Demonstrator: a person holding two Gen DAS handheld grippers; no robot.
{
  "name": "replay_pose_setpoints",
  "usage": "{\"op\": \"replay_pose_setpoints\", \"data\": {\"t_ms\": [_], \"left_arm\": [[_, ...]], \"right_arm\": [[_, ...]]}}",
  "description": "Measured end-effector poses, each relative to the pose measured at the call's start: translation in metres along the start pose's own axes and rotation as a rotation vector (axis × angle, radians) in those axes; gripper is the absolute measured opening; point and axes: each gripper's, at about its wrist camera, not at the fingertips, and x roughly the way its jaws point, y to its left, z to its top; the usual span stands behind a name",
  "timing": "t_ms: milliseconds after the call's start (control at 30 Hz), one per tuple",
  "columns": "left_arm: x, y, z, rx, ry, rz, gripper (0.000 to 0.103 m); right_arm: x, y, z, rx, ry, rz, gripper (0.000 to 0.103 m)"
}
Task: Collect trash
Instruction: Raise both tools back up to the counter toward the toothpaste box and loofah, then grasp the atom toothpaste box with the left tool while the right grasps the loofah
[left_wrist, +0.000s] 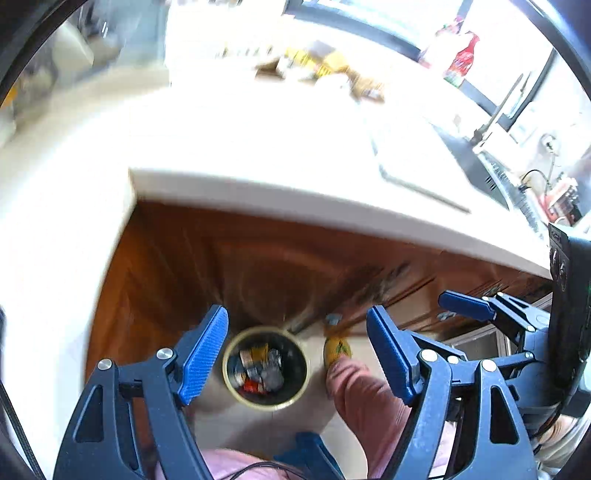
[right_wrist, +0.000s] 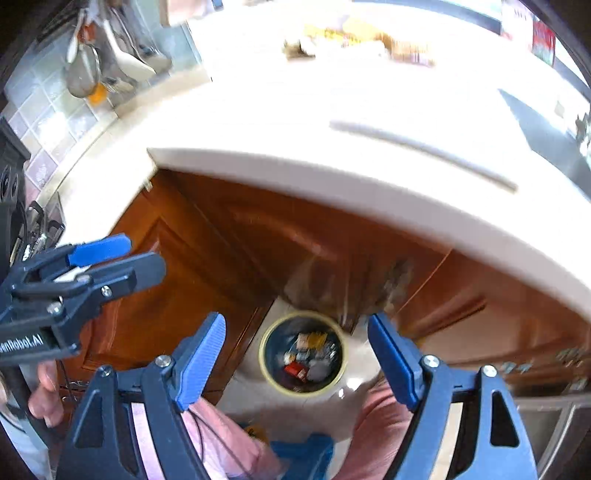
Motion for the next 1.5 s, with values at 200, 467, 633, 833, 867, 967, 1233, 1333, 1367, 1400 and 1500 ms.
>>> {"op": "replay_pose_setpoints", "data": {"t_ms": [200,467,633,833,867,967,1233,1333,1367,1400,1500], "left_arm": [[-0.043,-0.019,0.054,0.060,-0.110,0.021,0.076],[-0.054,-0.048,0.136,0.162,-0.148,0.058,0.076],[-0.033,-0.078,0.186,0.290,-0.136,0.118,0.076],[-0.001,-0.104,0.250,0.401,-0.131,0.166,0.076],[0.004,-0.107,0.259,0.412,-0.134,0.175,0.076],[0.023,-0.112,0.290,0.440,-0.127,0.188,0.076],[0.089,-0.117,0.358,0.529,-0.067,0.204,0.076],[0.116,-0.115,0.377,0.551,-0.022,0.184,0.076],[0.122,-0.116,0.381,0.561,-0.011,0.184,0.076],[0.129,-0.116,0.384,0.574,0.000,0.180,0.076],[0.148,-0.117,0.390,0.604,0.038,0.155,0.076]], "right_arm": [[-0.047,-0.025,0.056,-0.004,-0.062,-0.018,0.080],[-0.066,-0.065,0.135,0.037,-0.092,-0.022,0.080],[-0.056,-0.100,0.185,0.069,-0.088,-0.013,0.080],[-0.034,-0.143,0.237,0.116,-0.078,0.015,0.080],[-0.029,-0.148,0.243,0.124,-0.077,0.015,0.080],[-0.010,-0.168,0.264,0.140,-0.066,0.024,0.080],[0.037,-0.211,0.310,0.203,-0.081,0.084,0.080],[0.053,-0.221,0.324,0.210,-0.089,0.127,0.080],[0.058,-0.223,0.328,0.209,-0.089,0.135,0.080],[0.064,-0.226,0.332,0.214,-0.089,0.155,0.080],[0.078,-0.238,0.340,0.265,-0.087,0.232,0.080]]}}
